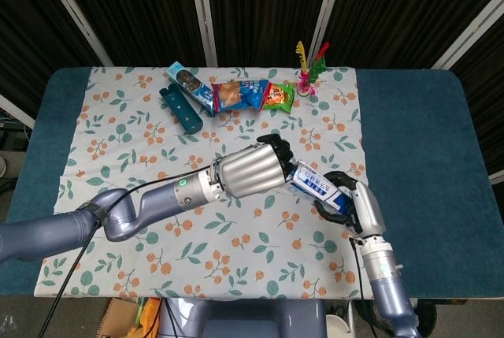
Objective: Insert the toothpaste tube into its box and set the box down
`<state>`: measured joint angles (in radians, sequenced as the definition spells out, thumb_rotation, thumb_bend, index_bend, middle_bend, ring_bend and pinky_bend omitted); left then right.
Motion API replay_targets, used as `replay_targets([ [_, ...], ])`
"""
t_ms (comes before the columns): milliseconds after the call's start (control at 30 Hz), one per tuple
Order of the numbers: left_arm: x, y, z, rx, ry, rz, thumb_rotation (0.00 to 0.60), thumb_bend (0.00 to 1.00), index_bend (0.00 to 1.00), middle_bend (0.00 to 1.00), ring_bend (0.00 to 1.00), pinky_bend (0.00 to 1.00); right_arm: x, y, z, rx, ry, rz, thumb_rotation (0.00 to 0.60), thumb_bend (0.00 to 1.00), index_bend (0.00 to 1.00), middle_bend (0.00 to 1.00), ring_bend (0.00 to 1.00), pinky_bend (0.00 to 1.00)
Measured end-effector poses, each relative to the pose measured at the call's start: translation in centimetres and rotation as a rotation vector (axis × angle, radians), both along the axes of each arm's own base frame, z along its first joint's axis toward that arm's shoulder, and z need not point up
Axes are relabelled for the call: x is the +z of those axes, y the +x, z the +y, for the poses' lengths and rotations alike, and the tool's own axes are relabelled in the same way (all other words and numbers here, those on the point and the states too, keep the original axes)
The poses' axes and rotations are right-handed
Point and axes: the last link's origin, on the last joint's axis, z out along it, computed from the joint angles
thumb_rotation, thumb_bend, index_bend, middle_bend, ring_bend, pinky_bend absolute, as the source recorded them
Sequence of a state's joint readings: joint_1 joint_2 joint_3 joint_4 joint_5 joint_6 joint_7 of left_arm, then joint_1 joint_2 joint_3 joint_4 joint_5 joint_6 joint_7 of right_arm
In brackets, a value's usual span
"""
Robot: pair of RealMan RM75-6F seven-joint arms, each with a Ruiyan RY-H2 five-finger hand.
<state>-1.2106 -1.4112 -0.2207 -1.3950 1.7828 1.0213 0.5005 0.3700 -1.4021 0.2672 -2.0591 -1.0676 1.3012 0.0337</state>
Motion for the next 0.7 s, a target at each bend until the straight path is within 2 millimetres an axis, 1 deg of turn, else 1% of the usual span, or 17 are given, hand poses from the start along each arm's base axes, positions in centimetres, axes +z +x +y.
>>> replay_targets([
  [133, 0.0, -0.1, 0.2, 0.011, -0.018, -0.026, 0.600, 0.25, 0.53, 0.51, 0.45, 0.55, -0.3, 0.5, 0.0, 0.006, -0.008, -0.042, 0.600, 0.35, 0.41, 0.47, 0.41, 0.23],
  [267, 0.1, -0.1, 0.1, 0.007, -0.024, -0.036, 0.600, 0.21, 0.52, 0.50, 0.43, 0.55, -0.4, 1.2, -0.2, 0.002, -0.021, -0.098, 0.600, 0.35, 0.41, 0.47, 0.41, 0.23],
  [367, 0.3, 0.1, 0.2, -0.003, -0.020, -0.047, 0.600, 0.13, 0.49, 0.48, 0.41, 0.50, -0.3, 1.9, -0.3, -0.004, -0.026, -0.154, 0.600, 0.35, 0.41, 0.47, 0.41, 0.24],
  [433, 0.8, 0.5, 0.4, -0.003, -0.013, -0.078, 0.600, 0.06, 0.46, 0.46, 0.40, 0.48, -0.3, 2.6, -0.4, -0.013, -0.033, -0.209, 0.600, 0.35, 0.41, 0.47, 0.41, 0.26],
  [500, 1.2, 0.9, 0.6, -0.006, -0.002, -0.112, 0.600, 0.03, 0.44, 0.44, 0.38, 0.48, -0.3, 3.1, -0.5, -0.020, -0.042, -0.241, 0.600, 0.35, 0.41, 0.47, 0.41, 0.26],
  [567, 1.5, 1.1, 0.7, -0.007, 0.006, -0.139, 0.600, 0.02, 0.43, 0.44, 0.38, 0.47, -0.3, 3.4, -0.4, -0.030, -0.052, -0.275, 0.600, 0.35, 0.41, 0.47, 0.41, 0.26],
  [700, 2.0, 1.1, 0.8, -0.002, 0.007, -0.164, 0.600, 0.00, 0.40, 0.39, 0.34, 0.43, -0.4, 3.5, -0.4, -0.045, -0.049, -0.333, 0.600, 0.35, 0.41, 0.47, 0.41, 0.26],
])
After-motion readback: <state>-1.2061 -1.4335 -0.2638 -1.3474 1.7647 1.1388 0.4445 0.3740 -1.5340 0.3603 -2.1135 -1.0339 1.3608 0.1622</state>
